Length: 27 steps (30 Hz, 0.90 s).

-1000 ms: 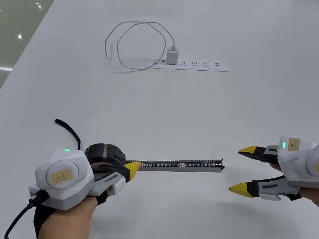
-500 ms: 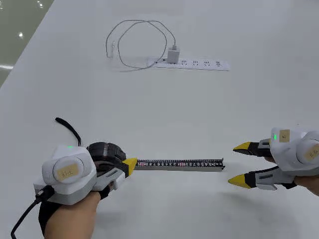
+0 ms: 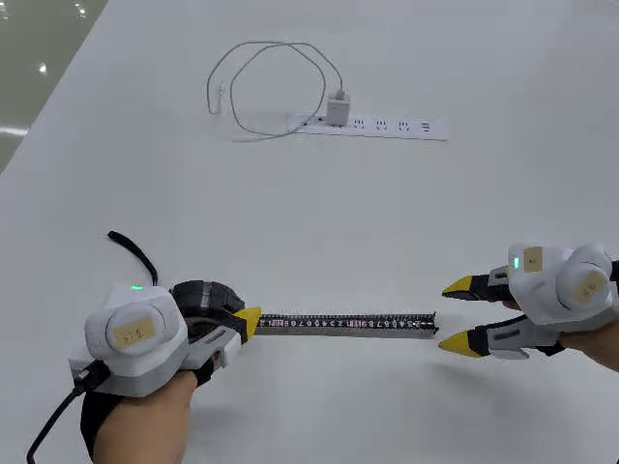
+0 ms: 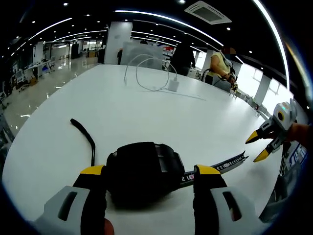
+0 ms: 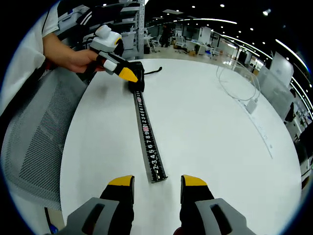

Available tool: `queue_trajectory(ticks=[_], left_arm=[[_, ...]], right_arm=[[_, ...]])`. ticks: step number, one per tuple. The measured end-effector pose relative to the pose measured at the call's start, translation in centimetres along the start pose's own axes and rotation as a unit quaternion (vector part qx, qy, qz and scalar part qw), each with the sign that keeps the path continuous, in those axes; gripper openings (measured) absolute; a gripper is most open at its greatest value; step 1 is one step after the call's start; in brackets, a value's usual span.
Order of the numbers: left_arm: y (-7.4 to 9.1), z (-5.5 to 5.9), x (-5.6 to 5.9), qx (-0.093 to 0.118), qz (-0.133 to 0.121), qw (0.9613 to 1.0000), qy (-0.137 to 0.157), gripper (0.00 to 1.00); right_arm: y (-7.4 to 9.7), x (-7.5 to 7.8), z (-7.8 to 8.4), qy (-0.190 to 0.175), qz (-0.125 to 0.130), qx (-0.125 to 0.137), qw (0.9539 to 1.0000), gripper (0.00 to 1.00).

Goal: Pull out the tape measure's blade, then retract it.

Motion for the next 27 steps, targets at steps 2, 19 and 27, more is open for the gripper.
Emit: queue_trajectory(ticks=[2, 19, 27], left_arm=[[-0.1, 0.1, -0.1, -0.002, -0.001, 1.0000, 0.000, 0.68], [-0.4, 0.3, -0.6, -0.003, -0.014, 0.9997, 0.020, 0.63], [-0.5, 0.5, -0.6, -0.002, -0.013, 0.9997, 0.021, 0.63]], right_arm=[[-0.2, 0.2, 0.2, -0.001, -0.005, -0.001, 1.0000, 0.32], [-1.3, 0.4, 0.2, 0.011, -0.030, -0.018, 0.9993, 0.28], [-1.7, 0.2, 0.2, 0.017, -0.042, -0.026, 0.9986, 0.26]])
Point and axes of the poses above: the centre of the closed fingertips' face, and the gripper's own axes: y roughly backward along the fingers, x roughly to its right, z roughly out of its underside, the point moved 4 cm from there along y, roughly backward along the fingers, and after that the axes turned 10 degrees about x, right-handed, at the moved point
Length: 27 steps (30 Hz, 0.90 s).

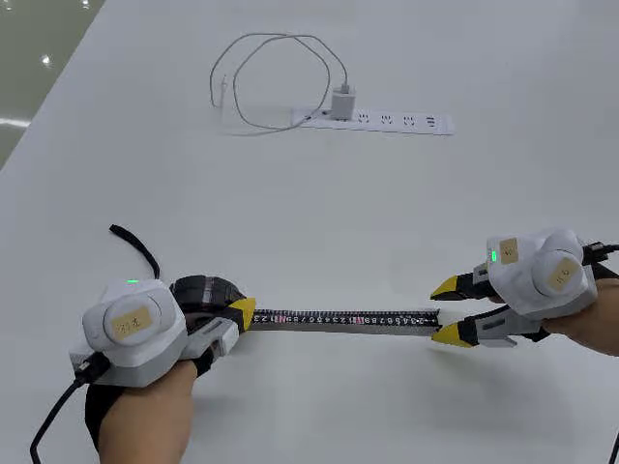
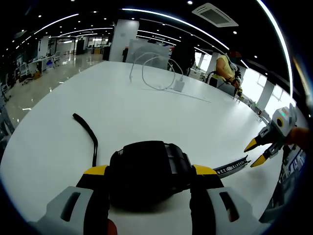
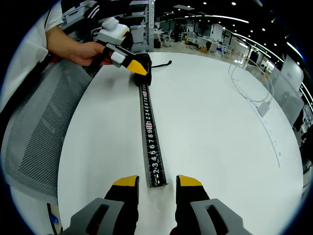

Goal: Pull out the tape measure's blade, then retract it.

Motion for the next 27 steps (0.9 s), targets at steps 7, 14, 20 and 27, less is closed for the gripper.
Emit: queue_trajectory(ticks=[7, 14, 20, 27], left_arm=[[0.0, 0.0, 0.0, 0.000, 0.001, 1.0000, 0.001, 0.62], [0.0, 0.0, 0.0, 0.000, 0.000, 1.0000, 0.000, 0.63], [0.0, 0.0, 0.0, -0.002, -0.001, 1.0000, 0.000, 0.63], [0.0, 0.1, 0.0, -0.004, -0.003, 1.0000, 0.000, 0.63]], right_arm=[[-0.4, -0.1, 0.5, 0.003, -0.012, -0.012, 0.9999, 0.22], [-0.7, 0.1, 0.7, 0.003, -0.019, -0.019, 0.9996, 0.18], [-0.9, 0.2, 1.0, 0.005, -0.024, -0.023, 0.9994, 0.15], [-1.0, 0.4, 1.2, 0.009, -0.022, -0.027, 0.9994, 0.12]])
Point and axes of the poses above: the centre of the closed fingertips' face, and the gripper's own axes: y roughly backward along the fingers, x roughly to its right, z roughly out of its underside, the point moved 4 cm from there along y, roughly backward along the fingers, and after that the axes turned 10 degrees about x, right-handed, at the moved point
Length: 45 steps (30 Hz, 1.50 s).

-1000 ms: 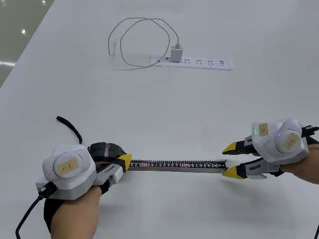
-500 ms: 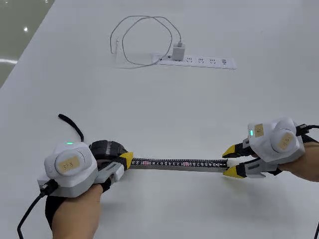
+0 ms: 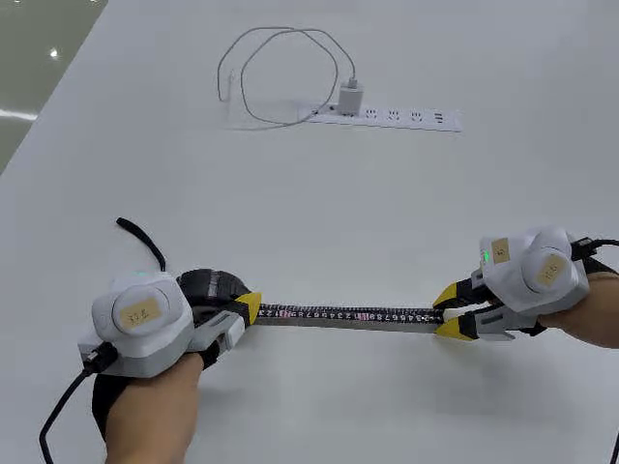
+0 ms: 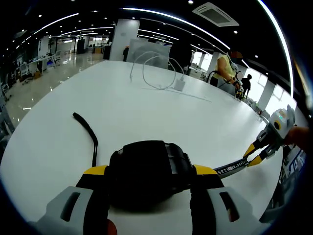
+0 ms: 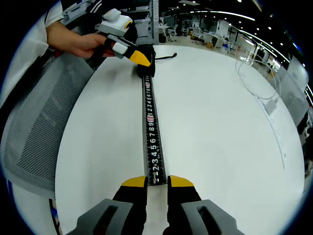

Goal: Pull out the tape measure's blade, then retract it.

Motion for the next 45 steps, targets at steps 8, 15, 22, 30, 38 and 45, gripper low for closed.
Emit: queue_trajectory(ticks=[8, 15, 22, 30, 38, 45], left_arm=[[-0.02, 0.00, 0.01, -0.003, 0.000, 1.0000, -0.002, 0.63], [0.00, 0.00, -0.03, -0.005, 0.001, 1.0000, -0.005, 0.62], [0.00, -0.01, -0.06, -0.010, 0.003, 0.9999, -0.008, 0.61], [-0.06, 0.05, -0.08, -0.022, 0.003, 0.9997, -0.010, 0.60], [-0.04, 0.06, -0.06, -0.022, 0.005, 0.9997, -0.008, 0.60], [-0.09, 0.03, -0.13, -0.021, 0.007, 0.9997, -0.003, 0.60]], right_arm=[[-0.01, 0.07, 0.18, 0.003, 0.002, -0.004, 1.0000, 0.11], [-0.07, 0.10, 0.25, 0.009, 0.003, -0.008, 0.9999, 0.11], [-0.10, 0.06, 0.20, 0.011, 0.002, -0.011, 0.9999, 0.10], [-0.11, 0.07, 0.20, 0.004, 0.000, -0.011, 0.9999, 0.10], [-0.20, 0.09, 0.05, 0.001, 0.002, -0.012, 0.9999, 0.10], [-0.70, 0.09, -0.58, 0.001, 0.002, -0.009, 1.0000, 0.10]])
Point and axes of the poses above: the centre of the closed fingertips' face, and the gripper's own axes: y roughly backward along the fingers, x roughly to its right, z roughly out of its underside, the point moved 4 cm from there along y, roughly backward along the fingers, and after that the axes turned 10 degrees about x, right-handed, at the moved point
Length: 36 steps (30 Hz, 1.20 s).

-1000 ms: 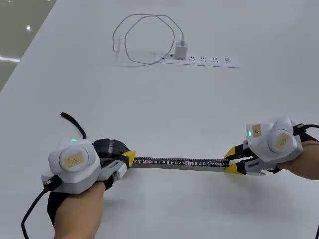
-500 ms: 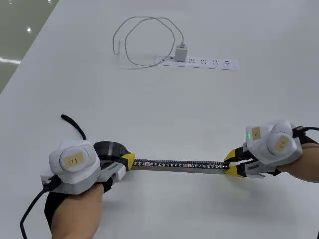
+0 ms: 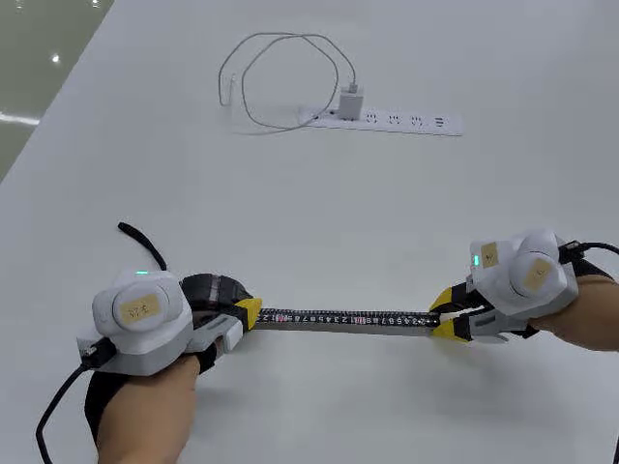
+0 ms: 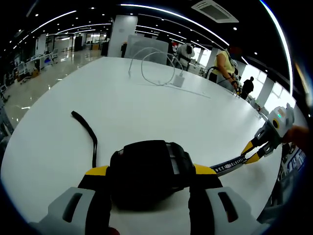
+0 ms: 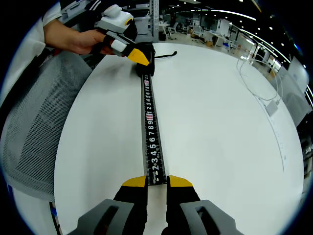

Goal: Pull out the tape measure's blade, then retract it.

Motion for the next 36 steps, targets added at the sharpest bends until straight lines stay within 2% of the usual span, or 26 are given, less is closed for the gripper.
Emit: queue_trajectory(ticks=[19, 36], left_arm=[[0.1, 0.0, -0.1, 0.001, 0.006, 0.9999, 0.015, 0.60], [0.1, 0.0, -0.2, 0.002, 0.009, 0.9997, 0.022, 0.60]], right_arm=[[-1.6, 0.0, -2.2, 0.000, -0.009, 0.018, 0.9998, 0.10], [-2.7, -0.2, -3.5, 0.000, -0.014, 0.026, 0.9996, 0.10]])
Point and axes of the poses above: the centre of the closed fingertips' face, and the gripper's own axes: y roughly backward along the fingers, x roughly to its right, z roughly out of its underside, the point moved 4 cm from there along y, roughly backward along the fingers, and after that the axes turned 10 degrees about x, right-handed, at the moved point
